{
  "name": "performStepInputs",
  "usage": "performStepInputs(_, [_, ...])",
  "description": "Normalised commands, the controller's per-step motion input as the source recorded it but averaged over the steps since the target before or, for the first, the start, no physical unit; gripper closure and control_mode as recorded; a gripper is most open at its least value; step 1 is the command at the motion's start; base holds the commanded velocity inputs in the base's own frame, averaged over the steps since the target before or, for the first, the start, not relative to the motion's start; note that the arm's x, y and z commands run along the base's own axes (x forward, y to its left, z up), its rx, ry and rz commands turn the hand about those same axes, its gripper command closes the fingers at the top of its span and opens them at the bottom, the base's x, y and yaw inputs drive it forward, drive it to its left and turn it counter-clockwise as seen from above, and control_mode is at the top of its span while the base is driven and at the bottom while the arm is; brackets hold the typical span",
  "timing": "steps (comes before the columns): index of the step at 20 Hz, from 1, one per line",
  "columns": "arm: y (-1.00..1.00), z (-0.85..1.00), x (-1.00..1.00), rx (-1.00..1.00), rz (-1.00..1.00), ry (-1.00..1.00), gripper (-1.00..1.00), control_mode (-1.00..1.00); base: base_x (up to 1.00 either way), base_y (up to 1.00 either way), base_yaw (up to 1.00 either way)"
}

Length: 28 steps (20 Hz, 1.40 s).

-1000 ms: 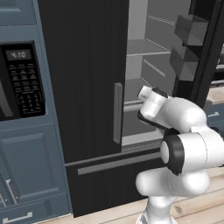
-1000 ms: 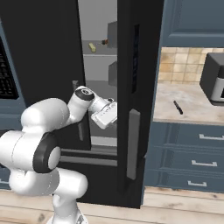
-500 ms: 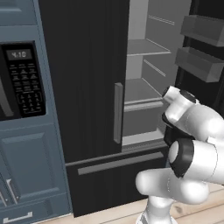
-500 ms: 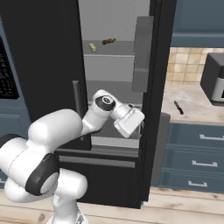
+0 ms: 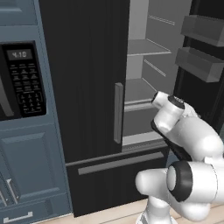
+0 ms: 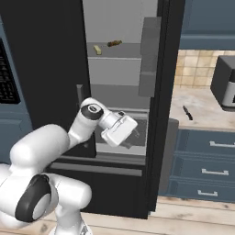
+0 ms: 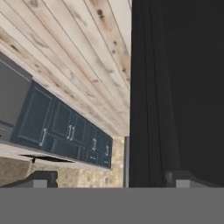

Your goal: Retrieve the butter from the fridge and place it on a plate on the dining table. Then retrieve the butter knife by the fridge and place it near the plate.

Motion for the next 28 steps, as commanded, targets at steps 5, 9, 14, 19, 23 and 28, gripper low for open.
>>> performStepInputs(5, [0.97, 0.00, 0.39, -0.01, -0.33, -0.05, -1.00, -1.00, 0.00, 0.00, 0.00])
performStepInputs(9, [0.73, 0.00, 0.23, 0.24, -0.53, -0.38, -1.00, -1.00, 0.00, 0.00, 0.00])
performStepInputs(14, [0.88, 0.00, 0.34, 0.17, -0.50, -0.62, -1.00, -1.00, 0.00, 0.00, 0.00])
performStepInputs(19, [0.99, 0.00, 0.24, 0.15, -0.45, -0.64, -1.00, -1.00, 0.00, 0.00, 0.00])
performStepInputs(23, [0.57, 0.00, 0.03, 0.23, -0.45, -0.66, -1.00, -1.00, 0.00, 0.00, 0.00])
performStepInputs(28, [0.06, 0.00, -0.03, 0.09, -0.23, -0.53, -1.00, -1.00, 0.00, 0.00, 0.00])
